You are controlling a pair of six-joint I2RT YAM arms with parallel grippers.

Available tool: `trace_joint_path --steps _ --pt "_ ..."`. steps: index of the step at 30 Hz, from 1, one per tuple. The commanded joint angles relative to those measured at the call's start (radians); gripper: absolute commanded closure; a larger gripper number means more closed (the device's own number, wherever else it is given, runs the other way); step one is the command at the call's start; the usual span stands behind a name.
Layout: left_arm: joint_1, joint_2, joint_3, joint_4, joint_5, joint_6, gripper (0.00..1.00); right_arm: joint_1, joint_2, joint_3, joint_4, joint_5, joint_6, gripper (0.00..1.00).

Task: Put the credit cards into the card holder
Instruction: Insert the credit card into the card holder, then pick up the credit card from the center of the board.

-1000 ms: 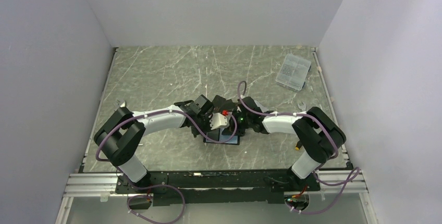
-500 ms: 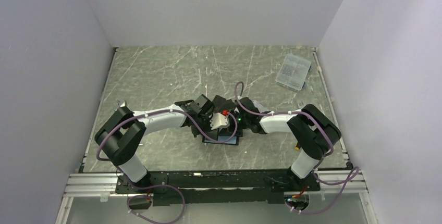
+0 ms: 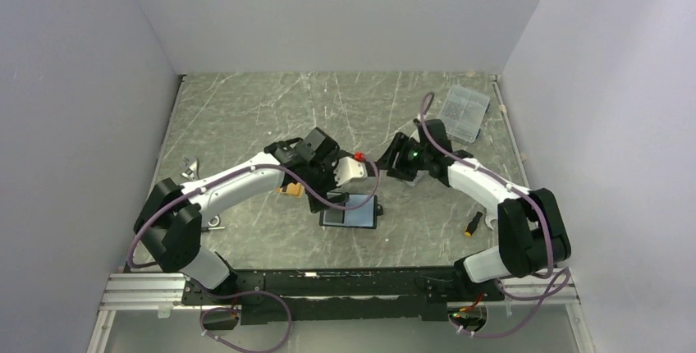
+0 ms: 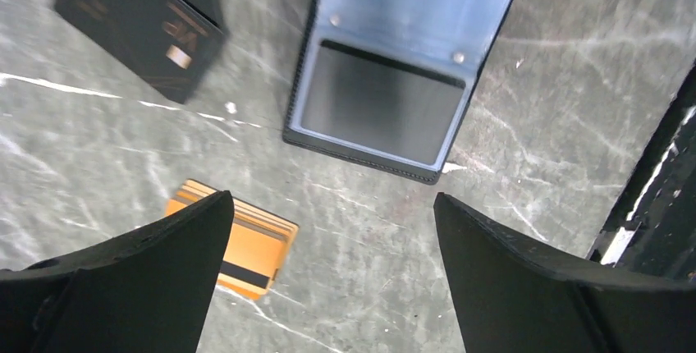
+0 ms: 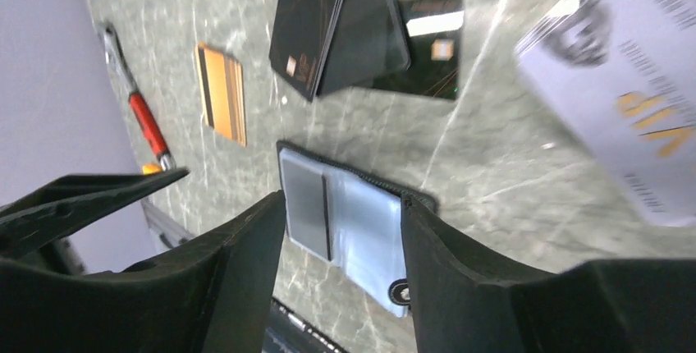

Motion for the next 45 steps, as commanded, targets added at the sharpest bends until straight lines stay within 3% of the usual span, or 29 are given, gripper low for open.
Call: trace_joint_path --steps 1,6,11,14,17,23,27,31,32,39,45 --pt "0.014 -0.014 0.135 -0.099 0.037 -0.042 0.01 -0.094 -0.045 0.075 -0.133 0.067 -0.137 0.42" --pt "0.049 0.111 0.378 -0.231 0.113 -0.142 0.01 -0.223 -0.014 0.101 -0.121 0.13 -0.214 0.37" --pt "0.176 0.25 0.665 -0.374 0.405 -0.196 0.01 -0.293 0.08 0.135 -0.099 0.129 -0.246 0.36" --pt "0.273 0.339 0.744 -0.392 0.6 -0.255 0.01 -0.322 0.108 0.113 -0.047 0.097 -0.235 0.35" --pt "0.233 0.432 0.83 -0.469 0.473 -0.203 0.01 -0.339 0.132 0.095 0.0 0.072 -0.236 0.35" --pt "0.125 0.376 0.661 -0.172 0.277 -0.269 0.01 -0.383 0.192 0.085 0.085 0.019 -0.227 0.35" --pt "0.082 0.461 0.669 -0.074 0.305 -0.291 0.01 -0.39 0.249 0.089 0.126 -0.009 -0.217 0.35" --pt "0.058 0.536 0.709 -0.034 0.322 -0.311 0.26 -0.401 0.293 0.091 0.159 -0.042 -0.207 0.35" --pt "0.051 0.538 0.693 -0.006 0.316 -0.314 0.28 -0.4 0.296 0.085 0.161 -0.05 -0.207 0.35" --pt "0.042 0.58 0.678 0.056 0.291 -0.317 0.31 -0.401 0.284 0.01 0.19 -0.09 -0.182 0.37" --pt "0.04 0.576 0.639 0.096 0.295 -0.325 0.33 -0.38 0.175 -0.128 0.208 -0.087 -0.146 0.39"
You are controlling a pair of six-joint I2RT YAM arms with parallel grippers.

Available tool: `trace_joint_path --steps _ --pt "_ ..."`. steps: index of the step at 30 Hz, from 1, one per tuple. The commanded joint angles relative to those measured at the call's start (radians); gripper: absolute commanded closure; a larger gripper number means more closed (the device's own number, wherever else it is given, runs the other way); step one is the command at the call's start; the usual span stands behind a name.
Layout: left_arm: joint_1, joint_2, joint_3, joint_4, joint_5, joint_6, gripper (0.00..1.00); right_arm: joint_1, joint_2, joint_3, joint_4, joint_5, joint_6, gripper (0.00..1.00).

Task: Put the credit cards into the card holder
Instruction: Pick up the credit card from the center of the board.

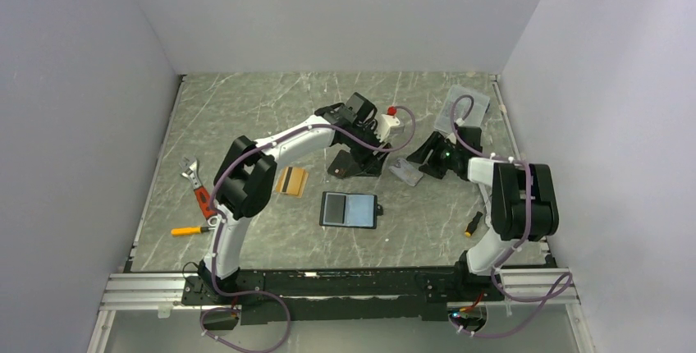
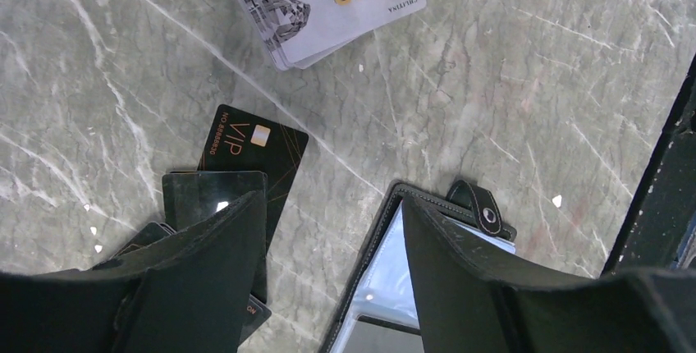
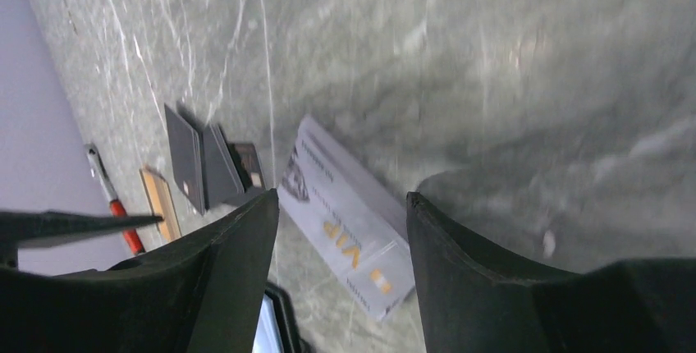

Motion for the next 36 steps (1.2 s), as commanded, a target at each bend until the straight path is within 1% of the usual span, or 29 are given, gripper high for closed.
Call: trace_joint_path --steps 1,3,7,11,18,22,27,36 --pt "-0.008 0.0 -0.025 0.065 0.003 -0.013 0.33 0.023 -0.083 -0.116 -0.033 0.018 0.026 0.39" --pt "-0.006 0.001 -0.029 0.067 0.001 -0.011 0.34 0.03 -0.121 -0.145 -0.044 0.029 0.042 0.39" --pt "-0.006 0.009 -0.026 0.059 -0.008 -0.006 0.34 0.087 -0.189 -0.185 -0.043 0.047 0.086 0.39" --pt "-0.006 0.014 -0.022 0.058 -0.015 0.003 0.35 0.103 -0.207 -0.167 -0.08 0.084 0.082 0.39" --pt "-0.006 0.052 0.035 0.064 -0.037 -0.025 0.38 0.081 -0.134 -0.065 -0.128 0.153 0.026 0.39" --pt "-0.009 0.088 0.082 0.08 -0.046 -0.049 0.38 0.072 -0.072 -0.042 -0.082 0.13 0.033 0.4" --pt "-0.023 0.129 0.136 0.088 -0.055 -0.062 0.38 0.069 -0.059 -0.075 -0.034 0.093 0.055 0.45" --pt "-0.059 0.175 0.178 0.088 -0.104 -0.061 0.38 0.068 -0.064 -0.173 0.041 0.057 0.084 0.47"
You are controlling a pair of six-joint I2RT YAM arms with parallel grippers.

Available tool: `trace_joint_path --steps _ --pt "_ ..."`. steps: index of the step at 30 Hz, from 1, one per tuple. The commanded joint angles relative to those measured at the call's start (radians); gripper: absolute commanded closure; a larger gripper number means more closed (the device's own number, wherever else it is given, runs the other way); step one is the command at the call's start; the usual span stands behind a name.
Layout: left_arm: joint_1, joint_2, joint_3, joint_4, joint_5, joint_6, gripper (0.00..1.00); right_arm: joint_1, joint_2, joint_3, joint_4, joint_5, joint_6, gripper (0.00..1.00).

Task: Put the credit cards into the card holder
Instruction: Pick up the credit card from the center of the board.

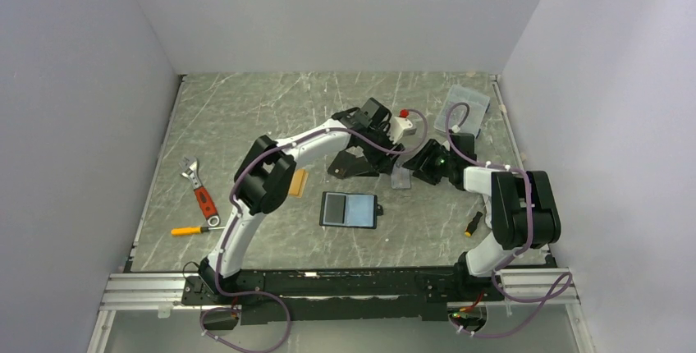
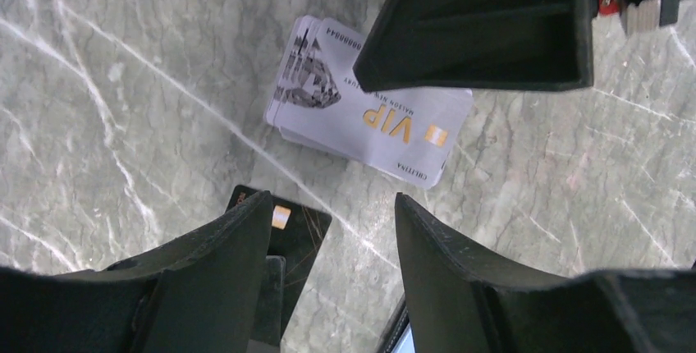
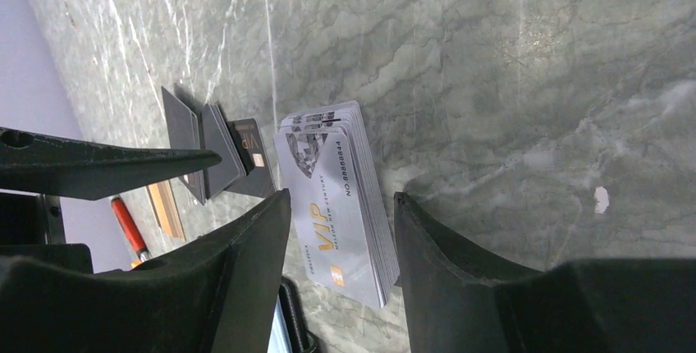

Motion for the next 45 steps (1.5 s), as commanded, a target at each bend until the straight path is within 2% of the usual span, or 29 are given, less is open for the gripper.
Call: trace_joint_path --steps 1,13,19,29,41,43,45 --pt "-0.024 0.035 0.07 0.012 -0.052 -0.009 0.38 0.0 0.017 -0.074 0.01 -0.004 0.016 0.48" --pt "-0.066 0.105 0.131 -0.015 -0.186 0.047 0.39 -0.027 -0.002 -0.147 0.044 -0.017 0.028 0.52" --pt "-0.079 0.121 0.148 -0.016 -0.193 0.053 0.4 -0.053 0.021 -0.182 0.107 -0.056 0.05 0.54" --pt "-0.098 0.146 0.188 -0.032 -0.198 0.069 0.39 -0.057 0.01 -0.194 0.12 -0.06 0.07 0.54" --pt "-0.119 0.167 0.232 -0.049 -0.182 0.082 0.38 -0.057 -0.084 -0.229 0.086 -0.012 0.082 0.56" --pt "-0.12 0.16 0.223 -0.05 -0.181 0.087 0.37 -0.057 -0.089 -0.227 0.075 0.002 0.079 0.59" --pt "-0.116 0.146 0.206 -0.051 -0.174 0.091 0.35 -0.058 -0.088 -0.226 0.071 0.021 0.079 0.67"
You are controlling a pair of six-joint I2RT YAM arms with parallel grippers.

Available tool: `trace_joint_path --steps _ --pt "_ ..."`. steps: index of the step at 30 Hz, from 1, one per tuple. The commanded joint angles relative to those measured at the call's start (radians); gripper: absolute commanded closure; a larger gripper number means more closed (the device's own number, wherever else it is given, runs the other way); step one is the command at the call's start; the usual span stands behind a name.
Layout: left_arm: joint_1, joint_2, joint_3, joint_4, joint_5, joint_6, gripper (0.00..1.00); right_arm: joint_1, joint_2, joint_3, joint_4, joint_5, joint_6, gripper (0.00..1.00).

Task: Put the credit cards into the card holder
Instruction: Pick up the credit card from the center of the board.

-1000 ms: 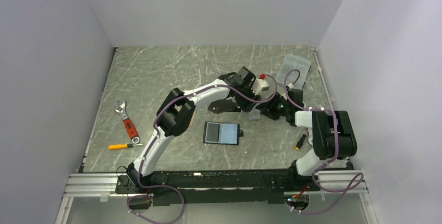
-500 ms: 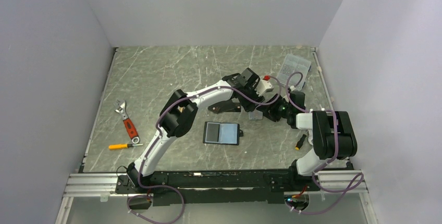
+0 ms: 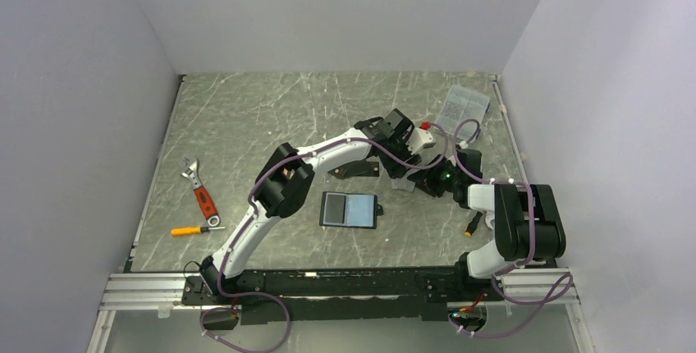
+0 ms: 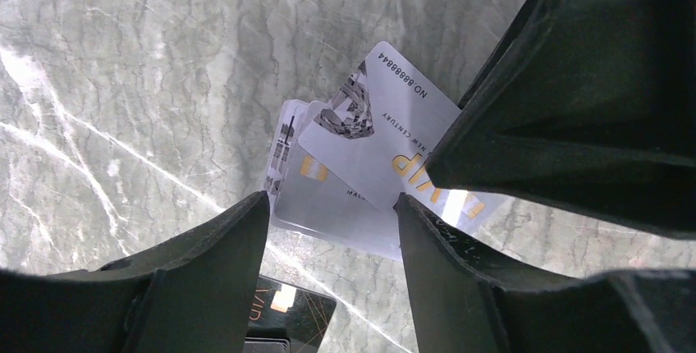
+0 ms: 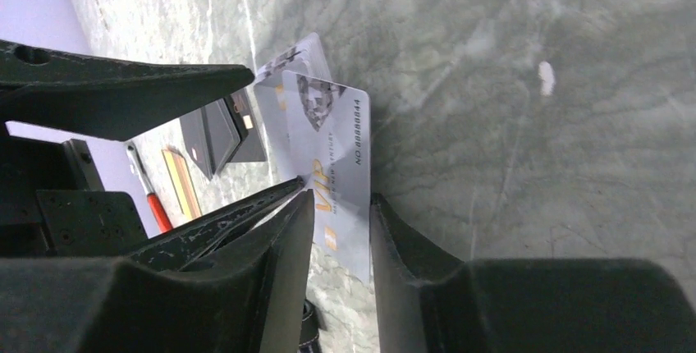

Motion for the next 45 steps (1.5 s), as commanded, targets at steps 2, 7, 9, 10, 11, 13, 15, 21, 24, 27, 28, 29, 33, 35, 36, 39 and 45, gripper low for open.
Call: trace_joint_path --steps 2,7,9,10,11,13,15,21,24,27,28,29,33,35,36,39,45 --pt "-0.001 -0.027 -0.013 -0.019 0.033 0.01 0.33 -0.003 0.003 -0.02 -0.109 0.106 -0.023 0.75" --pt "0.025 -0.089 -0.053 -0.013 0.088 -0.011 0.29 -0.003 0.01 -0.021 -0.109 0.114 -0.016 0.92" --pt "0.029 -0.096 -0.055 -0.008 0.08 -0.009 0.29 -0.003 -0.001 -0.026 -0.12 0.122 -0.015 0.94" --pt "0.028 -0.094 -0.054 -0.005 0.068 -0.005 0.29 -0.002 -0.007 -0.028 -0.125 0.127 -0.015 0.94" --pt "0.029 -0.09 -0.05 -0.004 0.056 -0.002 0.29 -0.003 -0.017 -0.03 -0.136 0.132 -0.013 0.93" --pt "0.029 -0.072 -0.033 -0.011 0.029 0.0 0.3 -0.001 -0.039 -0.034 -0.155 0.147 -0.011 0.93" --pt "0.032 -0.064 -0.03 -0.008 0.015 -0.005 0.31 -0.001 -0.056 -0.035 -0.174 0.152 -0.008 0.92" --pt "0.034 -0.07 -0.039 -0.001 -0.005 0.004 0.32 0.015 -0.103 -0.035 -0.221 0.18 0.003 0.92" --pt "0.033 -0.058 -0.028 -0.013 -0.02 0.014 0.33 0.018 -0.145 -0.039 -0.245 0.183 0.0 0.92" --pt "0.035 -0.053 -0.027 -0.019 -0.029 0.02 0.34 0.017 -0.2 -0.036 -0.272 0.188 -0.01 0.92" --pt "0.035 -0.055 -0.032 -0.02 -0.032 0.021 0.34 0.018 -0.217 -0.035 -0.278 0.191 -0.013 0.93" --pt "0.037 -0.06 -0.035 -0.02 -0.033 0.021 0.34 0.017 -0.235 -0.033 -0.289 0.196 -0.017 0.95" --pt "0.056 -0.098 -0.031 -0.032 -0.017 0.016 0.39 0.017 -0.283 -0.018 -0.319 0.193 -0.036 1.0" --pt "0.064 -0.133 -0.032 -0.035 -0.013 0.019 0.39 0.018 -0.299 -0.009 -0.321 0.179 -0.044 1.0" --pt "0.067 -0.154 -0.031 -0.041 -0.008 0.018 0.36 0.018 -0.307 -0.004 -0.32 0.169 -0.047 1.0" --pt "0.089 -0.209 -0.019 -0.08 0.054 0.002 0.22 0.018 -0.336 0.008 -0.312 0.131 -0.063 1.0" --pt "0.165 -0.301 -0.039 -0.121 0.323 -0.093 0.15 0.015 -0.439 0.013 -0.225 -0.017 -0.084 1.0"
